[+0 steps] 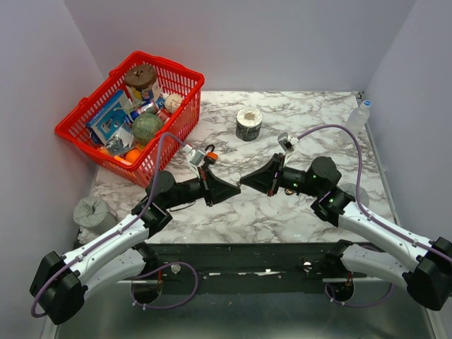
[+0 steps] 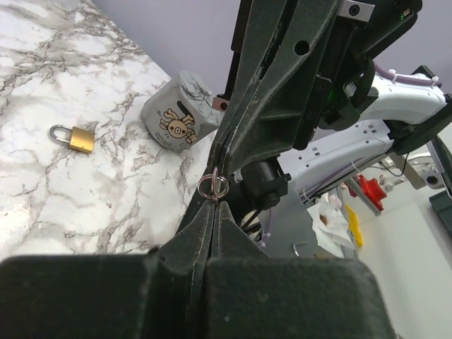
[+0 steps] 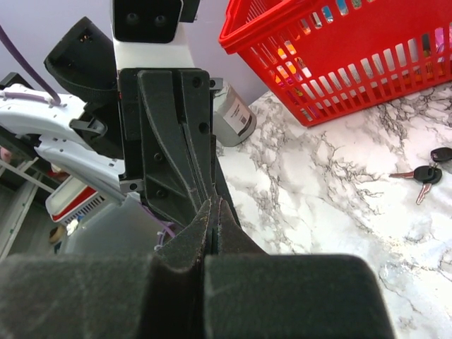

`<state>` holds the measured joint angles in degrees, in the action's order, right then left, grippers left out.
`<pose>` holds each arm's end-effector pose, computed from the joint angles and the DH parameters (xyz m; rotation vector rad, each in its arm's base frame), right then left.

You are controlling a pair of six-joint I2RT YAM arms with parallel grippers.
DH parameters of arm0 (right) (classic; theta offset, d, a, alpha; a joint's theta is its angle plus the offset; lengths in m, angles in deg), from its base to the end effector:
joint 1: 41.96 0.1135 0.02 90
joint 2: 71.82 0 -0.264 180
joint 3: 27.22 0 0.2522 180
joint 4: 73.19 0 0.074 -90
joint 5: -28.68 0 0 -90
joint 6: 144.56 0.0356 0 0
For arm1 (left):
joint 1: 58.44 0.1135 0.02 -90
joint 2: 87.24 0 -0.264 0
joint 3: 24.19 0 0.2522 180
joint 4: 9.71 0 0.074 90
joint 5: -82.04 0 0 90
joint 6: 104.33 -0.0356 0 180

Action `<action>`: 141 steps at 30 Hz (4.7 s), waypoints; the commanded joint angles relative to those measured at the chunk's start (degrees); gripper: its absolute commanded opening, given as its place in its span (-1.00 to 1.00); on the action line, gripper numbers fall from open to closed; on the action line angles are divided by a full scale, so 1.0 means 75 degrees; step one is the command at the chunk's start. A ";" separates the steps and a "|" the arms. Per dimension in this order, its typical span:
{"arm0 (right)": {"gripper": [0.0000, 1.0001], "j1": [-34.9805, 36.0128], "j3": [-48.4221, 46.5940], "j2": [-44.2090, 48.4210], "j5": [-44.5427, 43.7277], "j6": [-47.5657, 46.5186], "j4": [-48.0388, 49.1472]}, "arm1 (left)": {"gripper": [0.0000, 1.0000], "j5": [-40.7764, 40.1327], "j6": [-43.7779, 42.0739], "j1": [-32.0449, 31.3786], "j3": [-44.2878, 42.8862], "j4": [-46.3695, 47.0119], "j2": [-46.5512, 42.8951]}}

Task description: Unlock with the key

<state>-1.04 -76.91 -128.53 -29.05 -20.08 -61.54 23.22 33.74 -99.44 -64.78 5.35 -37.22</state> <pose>0.1607 0.1645 0.3118 -0.5965 1.5840 1.4405 0.1412 -0.1472 0.2847 0.4053 1.6782 -1.6051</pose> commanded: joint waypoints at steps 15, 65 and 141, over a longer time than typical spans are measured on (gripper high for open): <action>0.28 0.0027 -0.0484 0.0307 -0.1244 -0.0051 -0.1548 | -1.00 -0.1424 -0.5705 -0.0054 -0.3395 -0.6783 0.0935; 0.06 -0.0137 0.1227 -0.1134 -0.1924 0.5211 0.1804 | -1.00 -0.6196 -0.8789 -0.2890 -0.3396 -0.5823 0.2026; -0.07 -0.0195 0.1415 -0.1099 -0.1772 0.5727 0.1604 | -1.00 -0.7649 -0.9328 -0.3382 -0.3102 -0.5424 0.2319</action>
<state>-2.33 -66.68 -135.70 -44.48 19.66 -54.11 -31.42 -35.39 -124.20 -87.84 -36.55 -20.50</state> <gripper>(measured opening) 0.463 0.007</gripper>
